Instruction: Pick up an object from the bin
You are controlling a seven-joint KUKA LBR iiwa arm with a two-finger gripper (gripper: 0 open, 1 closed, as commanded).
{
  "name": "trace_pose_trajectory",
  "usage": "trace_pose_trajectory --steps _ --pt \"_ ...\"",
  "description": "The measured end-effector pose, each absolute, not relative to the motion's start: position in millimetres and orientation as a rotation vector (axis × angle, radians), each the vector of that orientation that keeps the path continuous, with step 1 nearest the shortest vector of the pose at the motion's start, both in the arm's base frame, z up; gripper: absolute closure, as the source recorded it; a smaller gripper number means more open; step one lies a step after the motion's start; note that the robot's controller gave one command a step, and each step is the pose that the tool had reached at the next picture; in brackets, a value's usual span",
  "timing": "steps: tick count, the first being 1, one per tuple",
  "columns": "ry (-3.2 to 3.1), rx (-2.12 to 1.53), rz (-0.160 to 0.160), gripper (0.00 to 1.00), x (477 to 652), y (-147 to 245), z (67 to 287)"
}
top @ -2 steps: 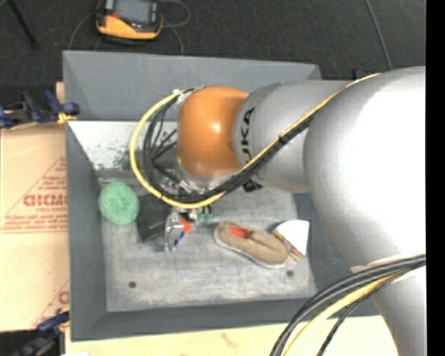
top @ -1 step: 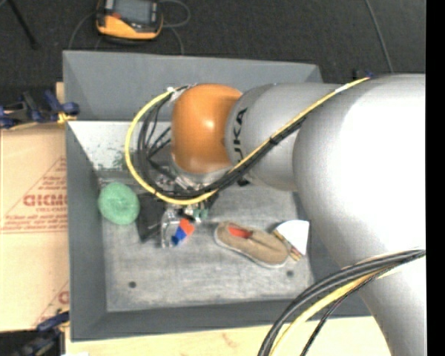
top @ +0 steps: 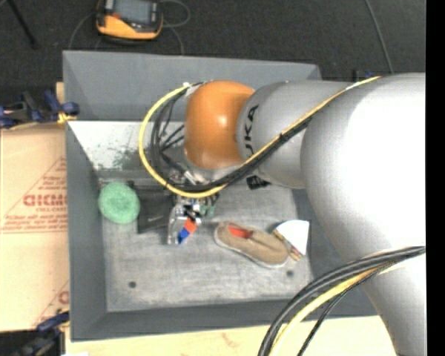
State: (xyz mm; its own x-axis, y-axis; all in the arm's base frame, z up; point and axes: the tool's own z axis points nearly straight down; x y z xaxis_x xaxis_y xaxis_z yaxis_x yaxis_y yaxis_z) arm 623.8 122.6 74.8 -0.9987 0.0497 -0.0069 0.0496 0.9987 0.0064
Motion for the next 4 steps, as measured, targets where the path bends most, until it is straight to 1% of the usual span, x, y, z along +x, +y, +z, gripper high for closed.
trace_pose_trajectory --steps 1,3,4 --pt "3.131 -0.104 0.001 1.00 622.2 144.2 77.1" --pt "3.132 -0.103 0.001 1.00 622.0 144.0 78.7" --pt "3.133 -0.101 0.002 1.00 622.4 143.9 83.0"
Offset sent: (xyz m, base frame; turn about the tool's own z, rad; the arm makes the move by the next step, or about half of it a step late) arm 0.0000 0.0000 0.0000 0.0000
